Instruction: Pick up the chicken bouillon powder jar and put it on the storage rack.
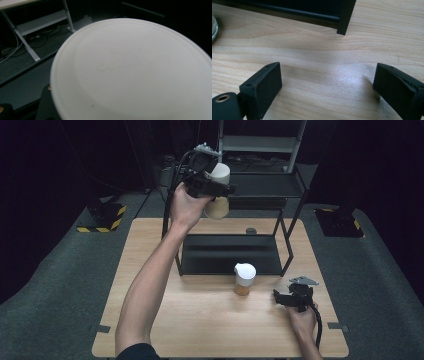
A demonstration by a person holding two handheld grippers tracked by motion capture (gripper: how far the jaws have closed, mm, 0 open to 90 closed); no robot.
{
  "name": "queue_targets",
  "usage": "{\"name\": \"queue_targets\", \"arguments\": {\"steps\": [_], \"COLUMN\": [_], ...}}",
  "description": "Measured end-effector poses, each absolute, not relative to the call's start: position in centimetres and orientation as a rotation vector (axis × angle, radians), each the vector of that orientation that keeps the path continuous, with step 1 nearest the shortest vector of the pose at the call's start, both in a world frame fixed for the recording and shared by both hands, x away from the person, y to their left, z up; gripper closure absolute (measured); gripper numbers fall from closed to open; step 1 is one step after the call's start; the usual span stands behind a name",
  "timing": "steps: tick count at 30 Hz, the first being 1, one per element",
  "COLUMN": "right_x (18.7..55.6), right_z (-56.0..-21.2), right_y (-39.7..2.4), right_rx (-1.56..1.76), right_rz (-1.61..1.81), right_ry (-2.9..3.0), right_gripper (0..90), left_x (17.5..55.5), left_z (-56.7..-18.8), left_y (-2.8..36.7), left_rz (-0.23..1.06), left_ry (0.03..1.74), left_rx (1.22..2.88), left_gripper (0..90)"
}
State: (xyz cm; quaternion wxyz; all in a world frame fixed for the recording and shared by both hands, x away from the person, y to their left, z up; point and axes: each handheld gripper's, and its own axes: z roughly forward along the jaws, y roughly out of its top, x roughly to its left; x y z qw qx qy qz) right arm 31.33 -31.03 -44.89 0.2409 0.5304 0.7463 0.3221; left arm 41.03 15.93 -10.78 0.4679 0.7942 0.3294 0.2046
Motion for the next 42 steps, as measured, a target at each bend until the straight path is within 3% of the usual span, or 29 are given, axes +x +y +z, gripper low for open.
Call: {"name": "queue_targets", "arguments": {"steps": [14,31,42], "right_x": [31.3,31.3,31.3], "right_z": [-44.9,-44.9,-44.9], "right_y": [-31.0,-31.0,-31.0], "right_rx": [1.451,1.452,1.454], "right_rz": [0.881,0.881,0.88], "right_ry": [2.041,2.038,2.037], "right_gripper": [7.5,7.7,7.7], "left_x": [43.3,46.0,46.3], "left_z": [-8.4,-10.5,-11.4], "left_y": [13.7,12.0,12.2], "left_rz": [0.604,0.677,0.679], "left_ry": [0.927,1.089,1.075], "left_rx": [1.903,1.846,1.828], "left_gripper": [36.3,36.3,36.3]}}
